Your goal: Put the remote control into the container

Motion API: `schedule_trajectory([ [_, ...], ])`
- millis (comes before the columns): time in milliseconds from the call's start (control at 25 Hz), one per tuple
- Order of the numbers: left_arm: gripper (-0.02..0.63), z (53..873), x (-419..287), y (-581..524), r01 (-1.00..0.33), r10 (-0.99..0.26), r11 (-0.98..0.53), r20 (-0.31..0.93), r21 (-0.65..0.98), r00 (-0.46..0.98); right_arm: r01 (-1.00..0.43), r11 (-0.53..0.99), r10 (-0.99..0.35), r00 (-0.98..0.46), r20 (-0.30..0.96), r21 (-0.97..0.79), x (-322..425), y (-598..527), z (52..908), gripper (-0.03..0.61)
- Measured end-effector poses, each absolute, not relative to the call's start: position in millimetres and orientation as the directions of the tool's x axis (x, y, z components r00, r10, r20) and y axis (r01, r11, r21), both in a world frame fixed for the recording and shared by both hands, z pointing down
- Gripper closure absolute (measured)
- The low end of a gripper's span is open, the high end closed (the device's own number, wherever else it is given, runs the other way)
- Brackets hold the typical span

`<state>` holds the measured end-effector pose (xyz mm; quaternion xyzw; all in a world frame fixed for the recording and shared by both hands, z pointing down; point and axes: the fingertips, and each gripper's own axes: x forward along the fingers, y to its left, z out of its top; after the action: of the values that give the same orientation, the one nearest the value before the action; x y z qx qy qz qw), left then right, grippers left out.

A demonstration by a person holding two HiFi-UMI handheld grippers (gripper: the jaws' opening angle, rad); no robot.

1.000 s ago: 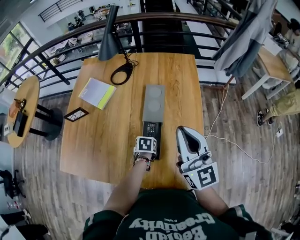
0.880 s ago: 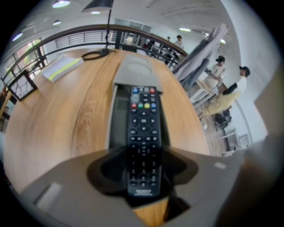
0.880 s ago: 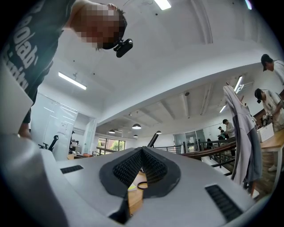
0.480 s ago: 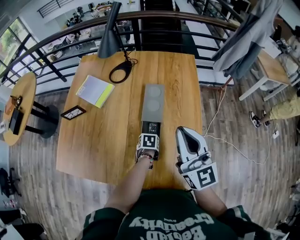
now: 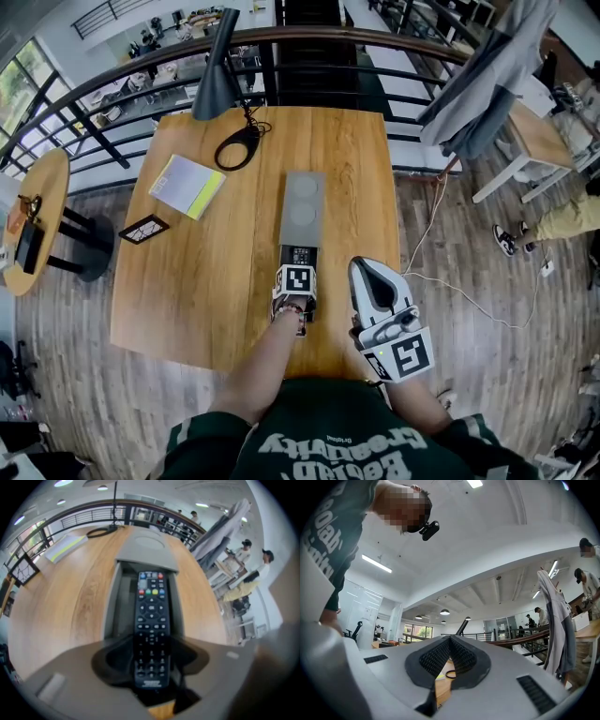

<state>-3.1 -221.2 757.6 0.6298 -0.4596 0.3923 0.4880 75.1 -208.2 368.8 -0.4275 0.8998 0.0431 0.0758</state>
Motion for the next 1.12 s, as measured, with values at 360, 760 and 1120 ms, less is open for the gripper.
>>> schedule_trajectory([
  [360,0.376,760.1,-4.7,-220.8,-0.955,-0.172,-0.079,0.94,0.285,0.295,-0.777,0.629,-0.762,-0.62,-0.188,0.011,79.8,-201.5,361.8,0.563],
  [760,0.373,748.4,-2.1,-226.2,-0.913,-0.212,-0.012,0.891,0.409,0.402,-0.775,0.631,-0.751,-0.621,-0.223,0.033,81.3,-185.8,343.6,0.563],
  [1120,0.317,741.2,-3.1,-224.3,-0.913,-0.255,-0.024,0.88,0.408,0.4,-0.777,0.63,-0.752,-0.615,-0.236,0.015,82.9,-176.5,339.4,0.563],
])
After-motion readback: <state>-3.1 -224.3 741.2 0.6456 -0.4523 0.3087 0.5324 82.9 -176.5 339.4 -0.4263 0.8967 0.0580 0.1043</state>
